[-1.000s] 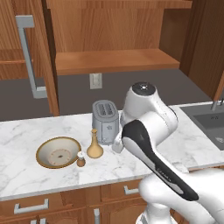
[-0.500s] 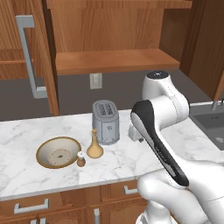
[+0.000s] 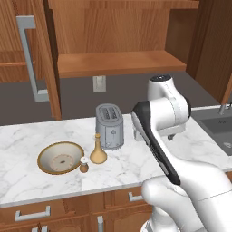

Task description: Retrieve the bottle and the shaker from the cabinet and place them next to the mixing bowl on the counter. Then add garlic from the fridge to the mixing bowl.

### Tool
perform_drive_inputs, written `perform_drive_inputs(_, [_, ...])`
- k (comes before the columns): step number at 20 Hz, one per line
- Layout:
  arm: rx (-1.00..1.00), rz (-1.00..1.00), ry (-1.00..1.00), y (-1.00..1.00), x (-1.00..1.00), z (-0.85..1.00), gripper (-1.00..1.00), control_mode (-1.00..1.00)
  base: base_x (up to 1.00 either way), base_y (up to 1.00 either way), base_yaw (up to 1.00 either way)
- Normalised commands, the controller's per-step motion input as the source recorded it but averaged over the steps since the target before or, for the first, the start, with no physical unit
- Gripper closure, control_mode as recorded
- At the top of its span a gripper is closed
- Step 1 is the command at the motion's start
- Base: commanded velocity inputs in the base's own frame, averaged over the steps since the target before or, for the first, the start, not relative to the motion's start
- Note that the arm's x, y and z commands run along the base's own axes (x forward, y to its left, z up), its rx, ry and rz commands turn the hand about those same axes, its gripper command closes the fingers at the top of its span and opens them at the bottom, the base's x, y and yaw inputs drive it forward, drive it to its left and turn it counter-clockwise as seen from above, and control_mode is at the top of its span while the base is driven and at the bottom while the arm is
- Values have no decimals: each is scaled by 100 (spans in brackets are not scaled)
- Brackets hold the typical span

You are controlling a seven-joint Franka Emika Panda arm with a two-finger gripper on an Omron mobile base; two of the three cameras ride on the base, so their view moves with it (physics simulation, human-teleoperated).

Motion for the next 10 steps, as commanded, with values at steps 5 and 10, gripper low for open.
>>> perform_drive_inputs(5, [0,-2,0,-5,0,0,-100,-100,0,0,0])
perform_drive_inputs(10, [0,0,0,0,-3,0,-100,100,-6,0,0])
